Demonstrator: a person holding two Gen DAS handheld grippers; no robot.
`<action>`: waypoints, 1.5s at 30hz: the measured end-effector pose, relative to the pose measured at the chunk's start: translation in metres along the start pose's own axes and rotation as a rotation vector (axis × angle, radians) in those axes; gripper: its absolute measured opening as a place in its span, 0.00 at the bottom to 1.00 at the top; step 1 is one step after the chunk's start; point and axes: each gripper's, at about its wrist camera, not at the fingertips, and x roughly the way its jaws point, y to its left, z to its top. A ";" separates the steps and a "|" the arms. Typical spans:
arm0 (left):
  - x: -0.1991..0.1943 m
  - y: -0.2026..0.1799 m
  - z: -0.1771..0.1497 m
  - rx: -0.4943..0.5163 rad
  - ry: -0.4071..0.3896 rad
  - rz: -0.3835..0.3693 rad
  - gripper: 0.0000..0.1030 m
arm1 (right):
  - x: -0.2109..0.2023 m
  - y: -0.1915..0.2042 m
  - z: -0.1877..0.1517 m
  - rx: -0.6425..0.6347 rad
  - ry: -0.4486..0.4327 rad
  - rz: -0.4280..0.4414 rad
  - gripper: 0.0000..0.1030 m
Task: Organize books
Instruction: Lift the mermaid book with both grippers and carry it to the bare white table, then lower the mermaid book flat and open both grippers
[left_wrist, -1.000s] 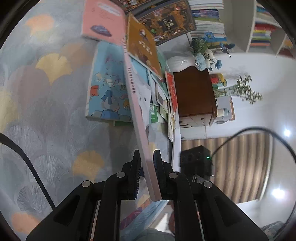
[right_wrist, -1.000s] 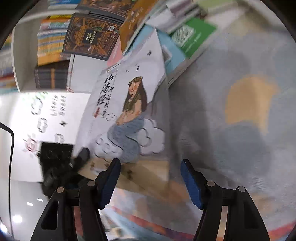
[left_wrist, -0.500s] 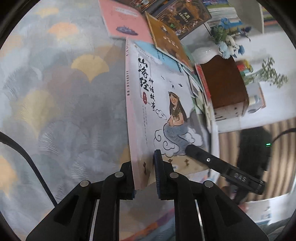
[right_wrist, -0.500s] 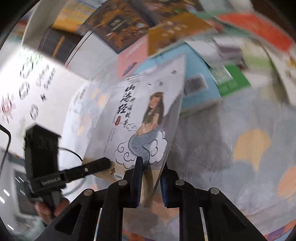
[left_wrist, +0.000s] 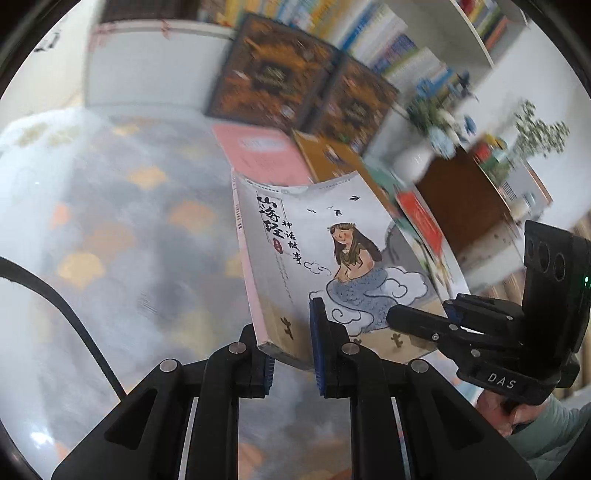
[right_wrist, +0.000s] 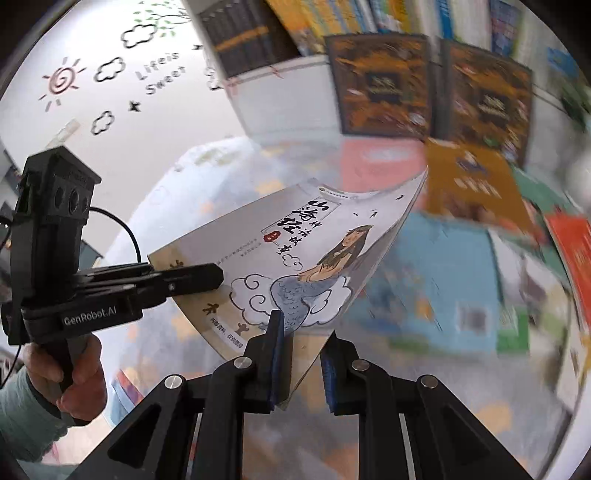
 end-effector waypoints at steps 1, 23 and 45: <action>-0.003 0.004 0.006 -0.015 -0.018 0.014 0.13 | 0.006 0.004 0.011 -0.014 -0.005 0.014 0.17; 0.014 0.157 0.061 -0.239 -0.177 0.232 0.14 | 0.181 0.056 0.154 -0.107 0.102 0.167 0.19; -0.040 0.144 0.003 -0.326 -0.208 0.336 0.21 | 0.137 0.025 0.100 0.114 0.232 0.195 0.27</action>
